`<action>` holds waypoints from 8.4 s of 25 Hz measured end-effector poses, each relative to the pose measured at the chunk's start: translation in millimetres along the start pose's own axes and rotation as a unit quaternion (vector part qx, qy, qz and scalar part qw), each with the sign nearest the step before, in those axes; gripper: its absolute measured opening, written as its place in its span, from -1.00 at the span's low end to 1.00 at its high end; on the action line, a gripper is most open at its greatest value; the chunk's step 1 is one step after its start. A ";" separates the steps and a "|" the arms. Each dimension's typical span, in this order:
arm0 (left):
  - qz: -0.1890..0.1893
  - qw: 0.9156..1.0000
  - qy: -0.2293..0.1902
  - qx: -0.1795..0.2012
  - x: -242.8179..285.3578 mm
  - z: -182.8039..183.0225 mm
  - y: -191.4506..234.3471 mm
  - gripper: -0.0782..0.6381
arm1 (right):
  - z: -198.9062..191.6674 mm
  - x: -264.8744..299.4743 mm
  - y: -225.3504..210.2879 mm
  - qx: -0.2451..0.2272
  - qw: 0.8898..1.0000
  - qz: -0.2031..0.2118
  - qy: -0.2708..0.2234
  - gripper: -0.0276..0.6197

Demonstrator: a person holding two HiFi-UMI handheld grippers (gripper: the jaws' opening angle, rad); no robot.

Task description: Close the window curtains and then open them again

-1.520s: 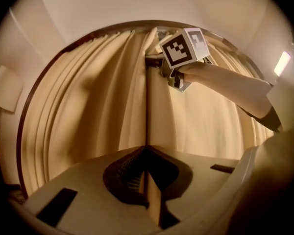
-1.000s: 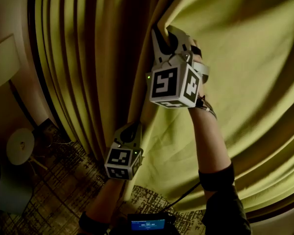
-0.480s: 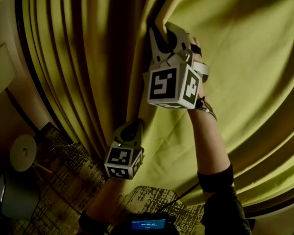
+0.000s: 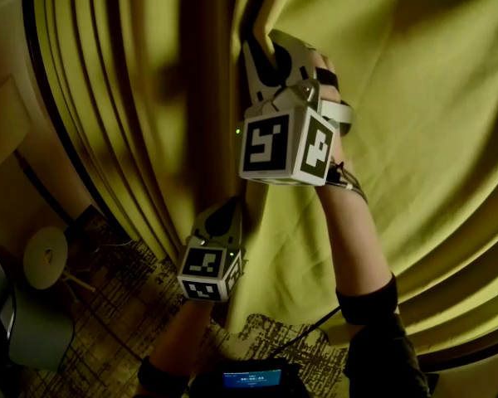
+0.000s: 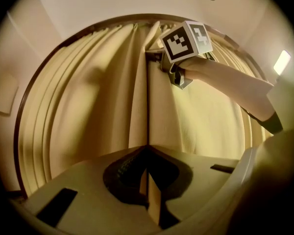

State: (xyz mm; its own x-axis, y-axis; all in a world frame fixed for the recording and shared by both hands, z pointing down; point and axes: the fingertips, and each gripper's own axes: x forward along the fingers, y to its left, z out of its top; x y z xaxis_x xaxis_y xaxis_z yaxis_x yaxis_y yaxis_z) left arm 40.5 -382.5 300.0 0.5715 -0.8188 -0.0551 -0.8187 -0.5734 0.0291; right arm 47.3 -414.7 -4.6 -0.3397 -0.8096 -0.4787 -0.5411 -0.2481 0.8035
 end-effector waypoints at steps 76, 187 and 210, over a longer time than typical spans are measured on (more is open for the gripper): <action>-0.162 0.979 0.119 0.015 -121.8 -151.4 89.3 -0.77 | -131.3 -440.8 229.9 0.344 0.799 -0.135 0.475 -0.47; -0.156 0.954 0.257 0.006 -402.0 -237.8 276.2 -0.76 | 114.0 -585.4 487.8 0.482 0.654 -0.093 0.576 -0.87; -0.144 0.966 0.214 0.025 -347.9 -208.9 158.7 -0.76 | 41.2 -591.6 441.1 0.498 0.694 -0.051 0.517 -0.87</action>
State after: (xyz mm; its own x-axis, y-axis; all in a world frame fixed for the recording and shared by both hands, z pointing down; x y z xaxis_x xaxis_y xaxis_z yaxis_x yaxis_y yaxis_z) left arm -276.7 -194.6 532.2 0.7382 -0.5680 0.3640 -0.6174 -0.7862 0.0253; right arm -22.1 -23.2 618.5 0.1954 -0.8915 0.4087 -0.9602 -0.2587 -0.1051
